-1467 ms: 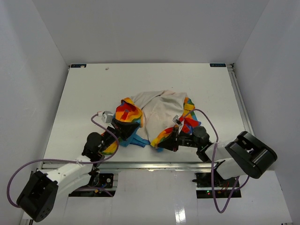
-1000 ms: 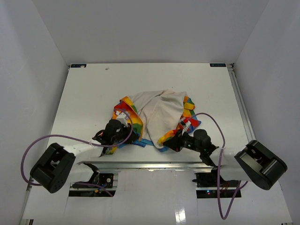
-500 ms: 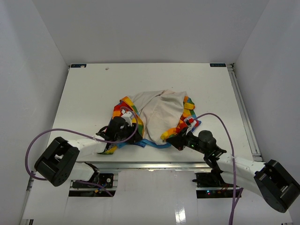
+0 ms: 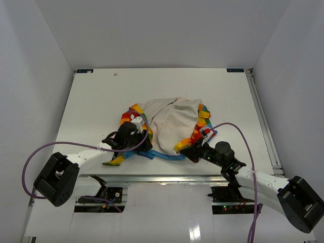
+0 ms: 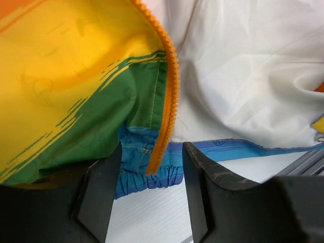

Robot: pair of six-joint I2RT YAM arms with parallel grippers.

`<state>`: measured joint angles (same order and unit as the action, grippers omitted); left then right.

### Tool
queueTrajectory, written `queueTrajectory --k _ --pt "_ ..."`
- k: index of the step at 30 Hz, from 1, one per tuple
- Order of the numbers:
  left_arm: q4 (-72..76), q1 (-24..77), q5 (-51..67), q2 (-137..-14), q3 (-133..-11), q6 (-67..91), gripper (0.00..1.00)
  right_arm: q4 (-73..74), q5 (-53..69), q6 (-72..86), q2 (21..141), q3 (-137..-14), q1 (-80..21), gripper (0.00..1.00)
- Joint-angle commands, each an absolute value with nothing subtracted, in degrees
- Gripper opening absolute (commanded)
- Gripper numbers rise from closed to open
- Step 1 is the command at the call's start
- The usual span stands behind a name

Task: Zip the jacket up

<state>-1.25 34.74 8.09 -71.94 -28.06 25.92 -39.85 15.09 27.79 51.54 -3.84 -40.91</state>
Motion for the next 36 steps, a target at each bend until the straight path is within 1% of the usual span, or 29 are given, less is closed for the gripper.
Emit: queueTrajectory --k 1,3,7,9,11,18,21,27,32,36 --pt "-6.30 34.95 9.44 -70.29 -32.47 24.06 0.63 -40.69 14.59 26.46 50.57 -3.25 -40.96 0.08" --pt "-8.09 34.98 9.42 -68.54 -34.29 23.68 0.63 -40.77 14.74 26.46 50.54 -3.25 -40.96 0.08" --pt "-15.60 34.98 8.03 -66.82 -38.21 21.11 0.57 -40.69 15.17 26.31 50.22 -3.31 -41.01 0.08" --pt "-18.53 35.01 6.16 -67.17 -39.44 20.89 0.50 -40.75 15.38 26.37 49.82 -3.22 -40.99 0.08" --pt "-20.19 35.07 7.10 -67.47 -40.44 20.15 0.46 -40.64 15.61 26.37 49.17 -3.11 -40.99 0.08" --pt "-24.61 35.63 12.41 -72.40 -44.56 16.19 0.50 -40.16 15.92 26.37 46.67 -2.45 -40.96 0.08" --pt "-24.35 37.43 12.14 -74.08 -44.47 16.61 0.51 -40.17 16.00 26.37 46.32 -2.20 -40.96 0.08" --pt "-20.55 40.03 8.90 -74.68 -42.95 20.53 0.56 -39.81 15.39 26.27 45.98 -2.04 -40.96 0.08" --pt "-18.48 42.56 2.49 -78.13 -42.96 26.62 0.53 -39.60 15.34 26.19 45.86 -2.20 -40.96 0.08" --pt "-17.95 43.91 -2.81 -79.80 -43.46 31.15 0.54 -39.10 14.94 26.11 45.44 -2.20 -40.96 0.08"
